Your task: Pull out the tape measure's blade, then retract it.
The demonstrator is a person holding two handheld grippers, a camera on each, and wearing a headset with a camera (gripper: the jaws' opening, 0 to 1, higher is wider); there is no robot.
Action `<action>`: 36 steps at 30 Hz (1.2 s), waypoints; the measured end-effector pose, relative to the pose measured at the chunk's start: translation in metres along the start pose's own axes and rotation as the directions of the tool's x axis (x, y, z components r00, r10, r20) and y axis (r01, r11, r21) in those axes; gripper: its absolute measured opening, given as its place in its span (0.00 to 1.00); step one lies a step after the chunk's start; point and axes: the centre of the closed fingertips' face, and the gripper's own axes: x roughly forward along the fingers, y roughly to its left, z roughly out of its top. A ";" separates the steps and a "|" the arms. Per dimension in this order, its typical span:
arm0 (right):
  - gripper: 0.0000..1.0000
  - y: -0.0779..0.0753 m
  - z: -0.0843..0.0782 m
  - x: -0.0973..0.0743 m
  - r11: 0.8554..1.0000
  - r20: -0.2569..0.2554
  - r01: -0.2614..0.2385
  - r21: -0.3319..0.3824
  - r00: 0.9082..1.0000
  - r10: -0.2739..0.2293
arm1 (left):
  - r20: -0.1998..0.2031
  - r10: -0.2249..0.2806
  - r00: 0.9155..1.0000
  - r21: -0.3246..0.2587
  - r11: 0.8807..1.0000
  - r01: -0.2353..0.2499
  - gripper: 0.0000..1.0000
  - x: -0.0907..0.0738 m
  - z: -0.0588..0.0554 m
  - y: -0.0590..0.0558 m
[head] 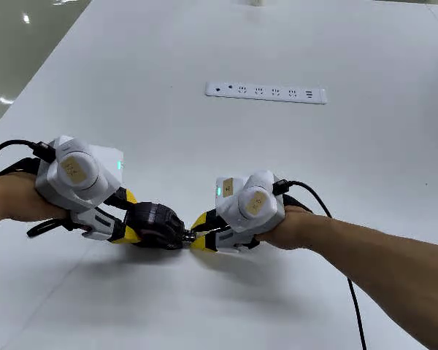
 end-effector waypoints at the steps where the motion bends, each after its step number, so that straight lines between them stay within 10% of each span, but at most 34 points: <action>1: 0.08 0.000 -0.001 0.000 1.000 -0.001 0.000 0.000 1.000 0.000 | 0.000 0.000 1.000 -0.002 1.000 0.000 0.23 0.000 0.000 0.000; 36: 0.08 0.002 -0.031 -0.034 1.000 -0.043 0.025 0.004 0.999 -0.024 | -0.012 -0.011 1.000 -0.013 1.000 0.011 0.24 0.000 0.002 -0.001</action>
